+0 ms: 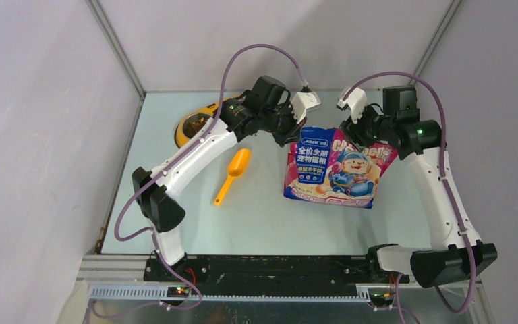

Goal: Serve the pet food
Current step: Close the pet food bag at the center of the board.

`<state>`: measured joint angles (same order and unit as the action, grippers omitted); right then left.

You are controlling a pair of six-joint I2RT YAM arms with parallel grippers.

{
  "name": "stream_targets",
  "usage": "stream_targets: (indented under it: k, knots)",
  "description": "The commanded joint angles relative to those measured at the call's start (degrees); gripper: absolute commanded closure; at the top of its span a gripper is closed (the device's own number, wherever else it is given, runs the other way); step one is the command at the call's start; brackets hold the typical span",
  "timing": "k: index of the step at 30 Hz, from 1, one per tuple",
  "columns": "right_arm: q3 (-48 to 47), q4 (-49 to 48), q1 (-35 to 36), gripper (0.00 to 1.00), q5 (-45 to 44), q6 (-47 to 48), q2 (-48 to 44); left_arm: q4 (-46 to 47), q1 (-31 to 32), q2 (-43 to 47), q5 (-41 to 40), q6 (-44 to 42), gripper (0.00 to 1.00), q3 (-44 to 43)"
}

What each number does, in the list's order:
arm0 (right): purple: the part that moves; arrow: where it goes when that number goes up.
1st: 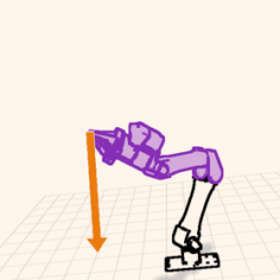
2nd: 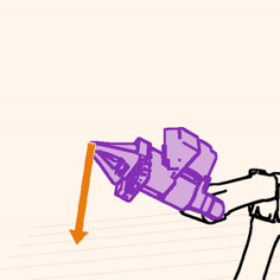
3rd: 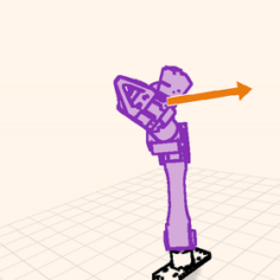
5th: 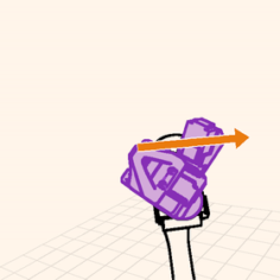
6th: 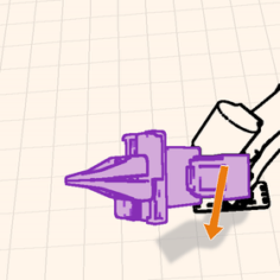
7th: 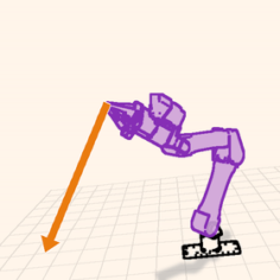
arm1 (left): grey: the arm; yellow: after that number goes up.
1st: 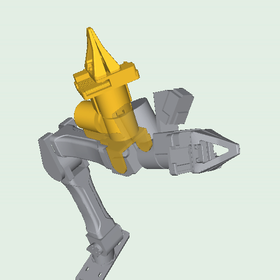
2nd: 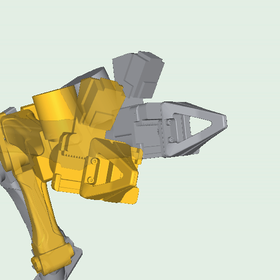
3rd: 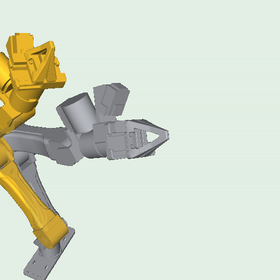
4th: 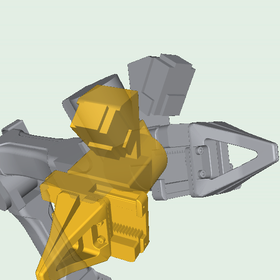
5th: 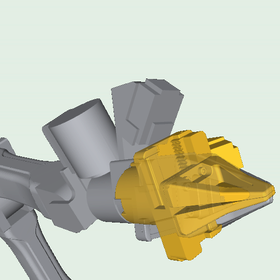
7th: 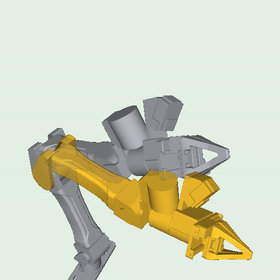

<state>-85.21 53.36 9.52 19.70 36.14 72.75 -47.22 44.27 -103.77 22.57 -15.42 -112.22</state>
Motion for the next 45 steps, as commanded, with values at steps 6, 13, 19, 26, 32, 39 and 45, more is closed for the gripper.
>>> stream_targets:
  k: [6, 13, 19, 26, 32, 39, 45]
  knots:
    - [-3.9, 10.28, -4.48, 0.5, 0.8, 17.65, -0.41, 1.92, -1.01, 4.61, 0.06, 1.24, 1.0, 0.91]
    - [-9.1, 18.46, -5.37, 0.6, 3.38, 23.31, 2.05, 2.03, -1.09, 4.96, 0.28, 1.35, 1.0, 1.36]
    - [-6.3, 18.02, -4.38, 0.45, 0.58, 29.95, -1.63, 2.27, -1.49, 6.14, 0.65, -0.69, 1.0, 3.89]
    - [-4.4, 15.43, -2.84, 0.5, -2.18, 27.75, -2.09, 3.08, -2.12, 6.33, 1.36, -0.37, 1.0, 5.24]
    - [-3.23, 13.84, -1.19, 0.61, -3.63, 26.83, -3.3, 3.15, -2.31, 6.74, 1.61, -0.63, 1.0, 5.79]
    - [-3.56, 12.86, -1.13, 0.91, -4.43, 25.45, -3.37, 3.63, -3.47, 7.79, 3.09, -1.36, 1.0, 7.55]
    - [-5.43, 13.94, -1.41, 1.0, -3.56, 24.87, -3.18, 4.32, -4.77, 9.2, 7.79, -4.71, 1.0, 11.1]
